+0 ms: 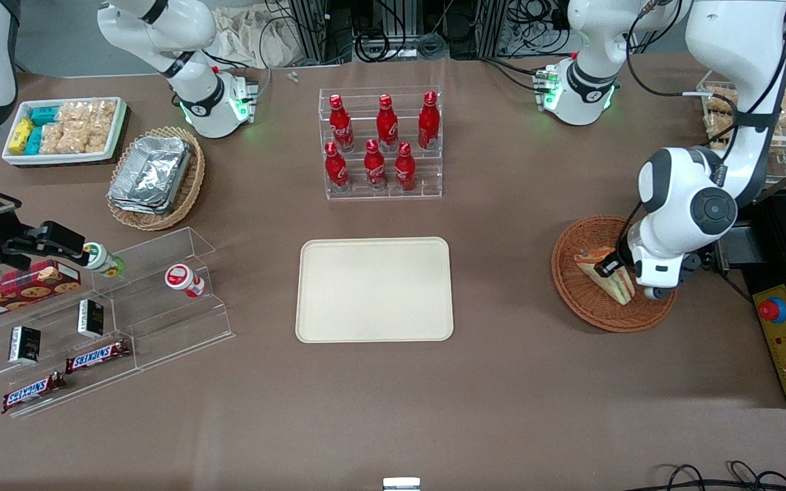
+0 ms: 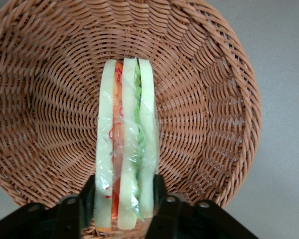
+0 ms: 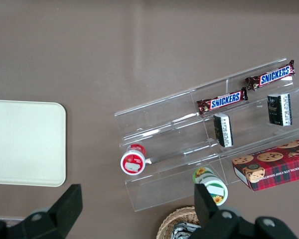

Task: Place sandwich from basket to tray
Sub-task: 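Lower the open left gripper around the upright sandwich, then close the left gripper on the sandwich and lift it, then carry the held sandwich over to the cream tray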

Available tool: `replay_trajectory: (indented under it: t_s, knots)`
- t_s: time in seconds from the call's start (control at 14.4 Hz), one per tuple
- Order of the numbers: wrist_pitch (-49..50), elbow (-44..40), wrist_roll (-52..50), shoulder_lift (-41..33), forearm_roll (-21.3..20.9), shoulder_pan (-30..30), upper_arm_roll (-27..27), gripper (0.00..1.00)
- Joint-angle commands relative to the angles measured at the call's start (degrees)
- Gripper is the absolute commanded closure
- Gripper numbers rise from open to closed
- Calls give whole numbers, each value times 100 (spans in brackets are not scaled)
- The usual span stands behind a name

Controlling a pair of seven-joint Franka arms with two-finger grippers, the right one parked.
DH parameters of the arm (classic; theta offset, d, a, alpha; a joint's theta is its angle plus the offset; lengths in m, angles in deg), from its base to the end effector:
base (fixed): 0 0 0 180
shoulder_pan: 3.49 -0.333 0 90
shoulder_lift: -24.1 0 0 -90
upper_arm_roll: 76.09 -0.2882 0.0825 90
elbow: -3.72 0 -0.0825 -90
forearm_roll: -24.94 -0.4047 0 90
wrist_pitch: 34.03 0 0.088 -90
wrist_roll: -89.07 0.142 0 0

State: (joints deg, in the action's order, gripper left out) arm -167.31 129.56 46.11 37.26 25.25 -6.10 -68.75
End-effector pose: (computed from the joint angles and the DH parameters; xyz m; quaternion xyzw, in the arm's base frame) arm 0.5453 -0.0476 0.1945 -0.9426 -0.3298 0.0515 0.0047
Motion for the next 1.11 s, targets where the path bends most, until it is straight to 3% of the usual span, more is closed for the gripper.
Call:
replay_trajectory:
  t_s: [0.0,0.14,0.49,0.7,1.04]
  knots:
    - [-164,125,-195,-59,22,59,-22,100]
    - [2,90,-212,-207,13,50,-22,100]
    - [2188,-1111,-151,-674,13,50,-22,100]
    - [3252,-2087,41,-630,48,59,-5,100]
    - [4020,-3249,165,-147,39,86,565,100]
